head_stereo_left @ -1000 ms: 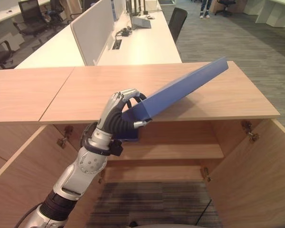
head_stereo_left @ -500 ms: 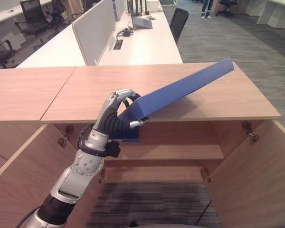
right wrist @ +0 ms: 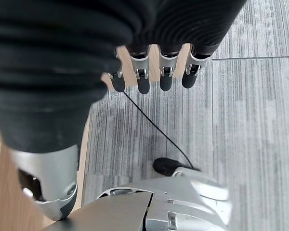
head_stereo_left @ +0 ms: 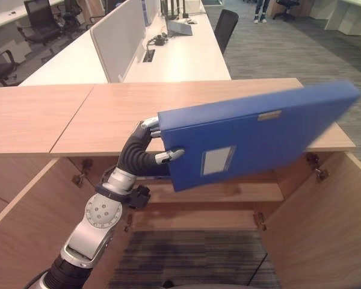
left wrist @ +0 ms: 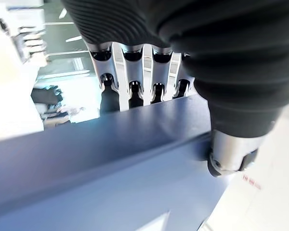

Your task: Put the empty folder in the office cabinet

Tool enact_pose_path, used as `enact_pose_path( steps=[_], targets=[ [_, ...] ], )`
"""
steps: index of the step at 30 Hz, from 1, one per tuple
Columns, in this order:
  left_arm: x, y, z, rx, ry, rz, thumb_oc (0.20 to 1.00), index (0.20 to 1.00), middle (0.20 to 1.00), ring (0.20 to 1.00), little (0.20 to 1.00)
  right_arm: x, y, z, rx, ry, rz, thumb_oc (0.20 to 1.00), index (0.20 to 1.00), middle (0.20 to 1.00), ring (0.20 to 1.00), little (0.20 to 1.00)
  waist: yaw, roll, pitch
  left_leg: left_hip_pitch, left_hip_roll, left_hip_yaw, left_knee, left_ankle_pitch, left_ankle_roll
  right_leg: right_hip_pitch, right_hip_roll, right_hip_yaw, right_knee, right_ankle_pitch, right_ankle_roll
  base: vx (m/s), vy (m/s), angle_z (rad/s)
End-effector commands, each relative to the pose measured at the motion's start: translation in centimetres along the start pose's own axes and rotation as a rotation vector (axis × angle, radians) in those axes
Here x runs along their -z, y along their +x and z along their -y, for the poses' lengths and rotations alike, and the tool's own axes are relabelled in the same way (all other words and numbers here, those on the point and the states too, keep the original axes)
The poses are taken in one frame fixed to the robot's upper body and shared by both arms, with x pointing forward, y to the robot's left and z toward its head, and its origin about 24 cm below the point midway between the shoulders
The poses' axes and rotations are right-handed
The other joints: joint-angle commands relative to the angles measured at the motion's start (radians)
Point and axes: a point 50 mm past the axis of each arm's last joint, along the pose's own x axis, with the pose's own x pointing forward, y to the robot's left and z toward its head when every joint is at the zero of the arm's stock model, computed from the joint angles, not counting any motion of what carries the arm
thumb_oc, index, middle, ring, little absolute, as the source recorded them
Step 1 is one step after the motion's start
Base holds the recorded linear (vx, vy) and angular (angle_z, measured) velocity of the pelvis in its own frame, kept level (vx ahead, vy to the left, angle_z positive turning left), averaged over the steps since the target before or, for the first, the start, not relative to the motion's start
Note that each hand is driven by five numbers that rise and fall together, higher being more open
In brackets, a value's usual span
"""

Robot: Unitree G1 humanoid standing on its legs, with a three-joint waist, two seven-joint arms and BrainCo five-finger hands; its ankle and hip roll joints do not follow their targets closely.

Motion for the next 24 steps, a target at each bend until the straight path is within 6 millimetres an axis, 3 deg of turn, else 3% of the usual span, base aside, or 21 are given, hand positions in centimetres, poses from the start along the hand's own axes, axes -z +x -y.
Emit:
enact_pose_path(
  steps=[1, 24],
  targets=[
    [-3.2, 0.9, -0.9, -0.052, -0.054, 0.181, 0.2, 0.2, 0.2, 0.2, 0.2, -1.3, 0.0, -2.4, -0.08, -0.04, 0.005, 1.0, 1.0, 1.0, 1.0, 1.0, 0.003, -0.05, -0.002, 0.042, -0.023, -0.029, 0.003, -0.128, 0.006, -0.01, -0.017, 0.004, 0.007, -0.021, 0.059, 0.0, 0.0, 0.0],
    [-1.6, 0.3, -0.7, -0.053, -0.099, 0.081, 0.2, 0.2, 0.2, 0.2, 0.2, -1.3, 0.0, -2.5, -0.091, -0.036, 0.008, 1.0, 1.0, 1.0, 1.0, 1.0, 0.005, -0.049, 0.002, 0.045, -0.023, -0.033, 0.003, -0.128, 0.007, -0.005, -0.016, 0.006, 0.007, -0.025, 0.058, 0.0, 0.0, 0.0]
  ],
)
